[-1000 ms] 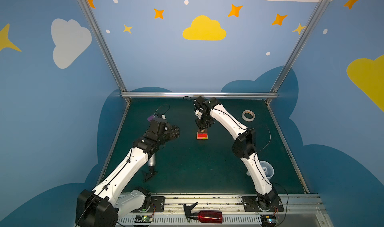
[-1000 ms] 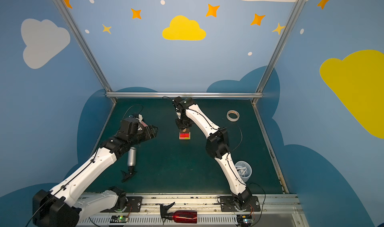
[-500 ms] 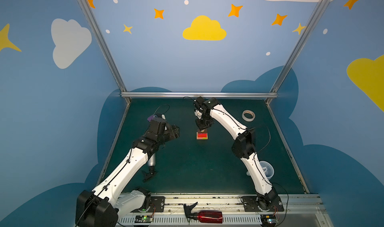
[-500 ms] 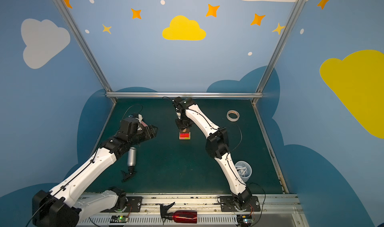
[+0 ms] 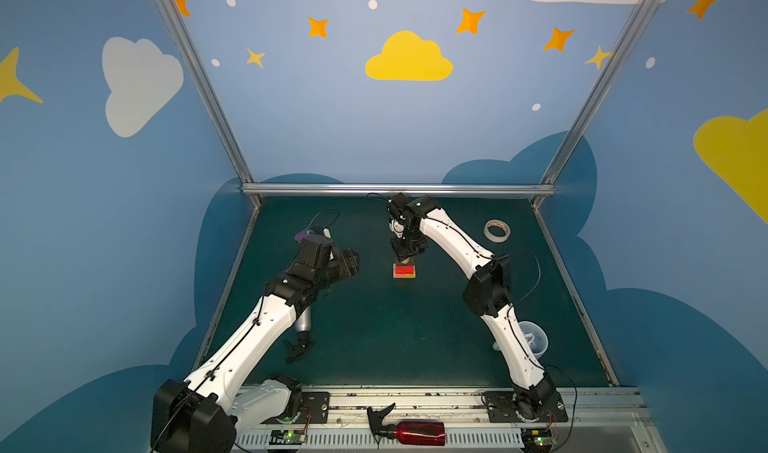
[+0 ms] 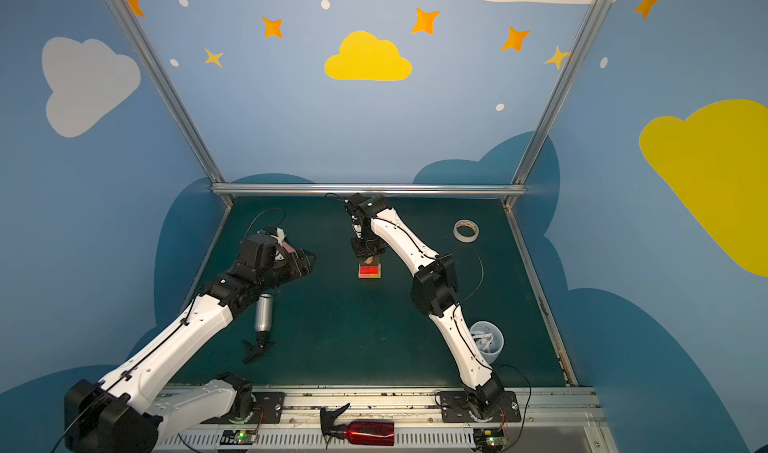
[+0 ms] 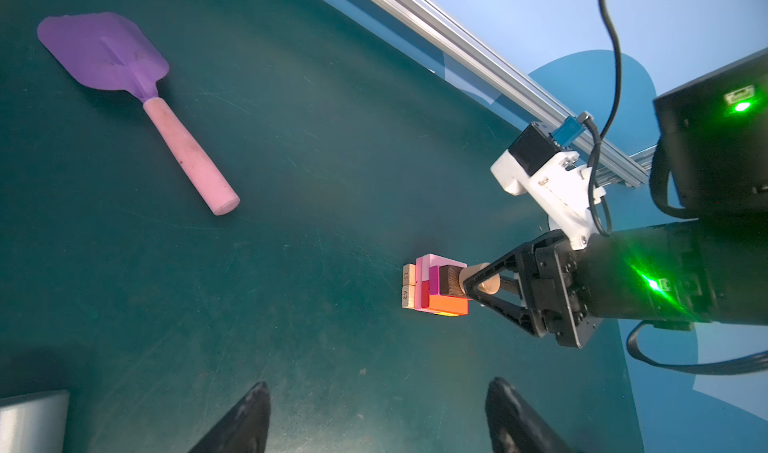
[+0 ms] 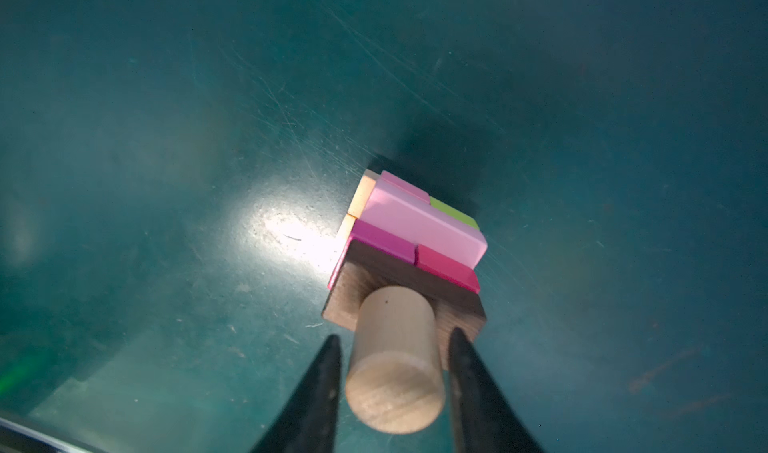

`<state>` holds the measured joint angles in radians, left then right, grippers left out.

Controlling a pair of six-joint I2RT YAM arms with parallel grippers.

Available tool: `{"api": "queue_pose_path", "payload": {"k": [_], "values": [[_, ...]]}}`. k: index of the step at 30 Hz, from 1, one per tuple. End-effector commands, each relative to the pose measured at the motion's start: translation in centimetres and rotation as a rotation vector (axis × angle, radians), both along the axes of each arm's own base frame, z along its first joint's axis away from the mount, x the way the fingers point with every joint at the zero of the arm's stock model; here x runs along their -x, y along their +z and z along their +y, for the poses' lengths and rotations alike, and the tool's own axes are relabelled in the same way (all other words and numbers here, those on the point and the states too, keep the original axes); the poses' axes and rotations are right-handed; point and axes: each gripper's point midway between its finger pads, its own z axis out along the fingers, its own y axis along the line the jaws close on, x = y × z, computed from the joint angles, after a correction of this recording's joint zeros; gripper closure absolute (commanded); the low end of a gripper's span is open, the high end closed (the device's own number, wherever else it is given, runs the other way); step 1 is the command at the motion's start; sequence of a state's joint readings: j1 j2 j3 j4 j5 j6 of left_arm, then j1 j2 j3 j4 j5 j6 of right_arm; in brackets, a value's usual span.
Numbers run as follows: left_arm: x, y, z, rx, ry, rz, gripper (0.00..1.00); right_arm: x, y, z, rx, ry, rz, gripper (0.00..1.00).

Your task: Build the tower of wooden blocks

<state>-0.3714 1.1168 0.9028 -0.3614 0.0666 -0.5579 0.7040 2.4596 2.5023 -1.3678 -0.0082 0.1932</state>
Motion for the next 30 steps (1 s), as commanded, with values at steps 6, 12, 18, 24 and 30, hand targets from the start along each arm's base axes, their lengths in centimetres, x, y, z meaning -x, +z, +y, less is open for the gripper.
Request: {"api": "queue_pose_path", "payload": {"k": [6,12,18,24,30], "values": [[0.1,0.6,0.3,-0.004,0.002,-0.024,0.19,-0.6,0.4,0.1,-0.007,-0.025,-0.021,0.37],[0.1,0.9,0.5,-0.011,0.007,-0.026,0.19,-1.0,2.9,0.2,-0.044,-0.03,-0.079,0.27],[0.5,2.0,1.4,-0.048,0.028,-0.039,0.17,-1.6,9.4,-1.2,-0.085,-0.033,-0.228,0.18],[1.2,4.0,3.2,-0.104,0.082,-0.101,0.1,-0.7,16.7,-4.1,-0.13,-0.047,-0.384,0.14],[2.0,4.5,6.0,-0.212,0.166,-0.145,0.0,0.9,21.2,-8.6,-0.182,-0.098,-0.597,0.13]]}}
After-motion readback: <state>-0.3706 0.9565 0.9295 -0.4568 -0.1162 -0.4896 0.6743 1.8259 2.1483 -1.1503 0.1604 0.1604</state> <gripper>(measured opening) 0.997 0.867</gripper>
